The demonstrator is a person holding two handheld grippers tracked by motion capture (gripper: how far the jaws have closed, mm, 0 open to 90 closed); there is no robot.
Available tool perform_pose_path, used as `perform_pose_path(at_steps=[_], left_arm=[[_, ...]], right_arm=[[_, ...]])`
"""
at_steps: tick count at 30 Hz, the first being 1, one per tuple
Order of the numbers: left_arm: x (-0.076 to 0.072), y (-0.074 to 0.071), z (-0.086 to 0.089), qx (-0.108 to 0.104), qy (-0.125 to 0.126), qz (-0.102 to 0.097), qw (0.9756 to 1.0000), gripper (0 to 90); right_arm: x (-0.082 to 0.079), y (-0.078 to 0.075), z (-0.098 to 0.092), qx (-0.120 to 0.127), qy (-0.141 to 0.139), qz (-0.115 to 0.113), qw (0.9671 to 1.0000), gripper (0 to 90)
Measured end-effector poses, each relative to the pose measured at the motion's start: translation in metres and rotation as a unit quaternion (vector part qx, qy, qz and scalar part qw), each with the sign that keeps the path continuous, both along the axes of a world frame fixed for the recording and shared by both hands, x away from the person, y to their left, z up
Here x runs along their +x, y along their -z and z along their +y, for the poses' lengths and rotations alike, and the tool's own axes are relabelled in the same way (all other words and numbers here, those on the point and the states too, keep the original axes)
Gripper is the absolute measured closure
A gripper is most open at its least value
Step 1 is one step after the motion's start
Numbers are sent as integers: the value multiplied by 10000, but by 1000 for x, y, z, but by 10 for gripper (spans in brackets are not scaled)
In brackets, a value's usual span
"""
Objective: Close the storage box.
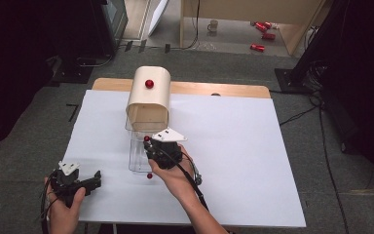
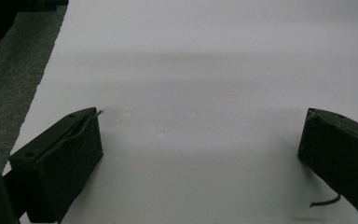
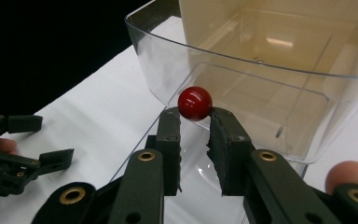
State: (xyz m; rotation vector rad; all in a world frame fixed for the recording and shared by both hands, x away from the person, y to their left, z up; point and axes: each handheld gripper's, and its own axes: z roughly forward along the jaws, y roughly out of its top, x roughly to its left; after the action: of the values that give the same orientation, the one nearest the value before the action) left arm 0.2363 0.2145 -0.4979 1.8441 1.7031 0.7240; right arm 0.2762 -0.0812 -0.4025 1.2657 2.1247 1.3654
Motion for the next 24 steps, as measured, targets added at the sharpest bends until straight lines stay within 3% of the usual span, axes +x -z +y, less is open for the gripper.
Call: perform_pose_path(at_steps=[13, 24], left_arm=[[0, 0, 0, -7, -8, -8, 10000, 0], [0, 0, 0, -2, 0, 1, 10000, 0]], right_arm=[[28, 2, 2, -86, 167, 24, 9998, 748], [42, 3, -2, -167, 303, 1, 9994, 739]])
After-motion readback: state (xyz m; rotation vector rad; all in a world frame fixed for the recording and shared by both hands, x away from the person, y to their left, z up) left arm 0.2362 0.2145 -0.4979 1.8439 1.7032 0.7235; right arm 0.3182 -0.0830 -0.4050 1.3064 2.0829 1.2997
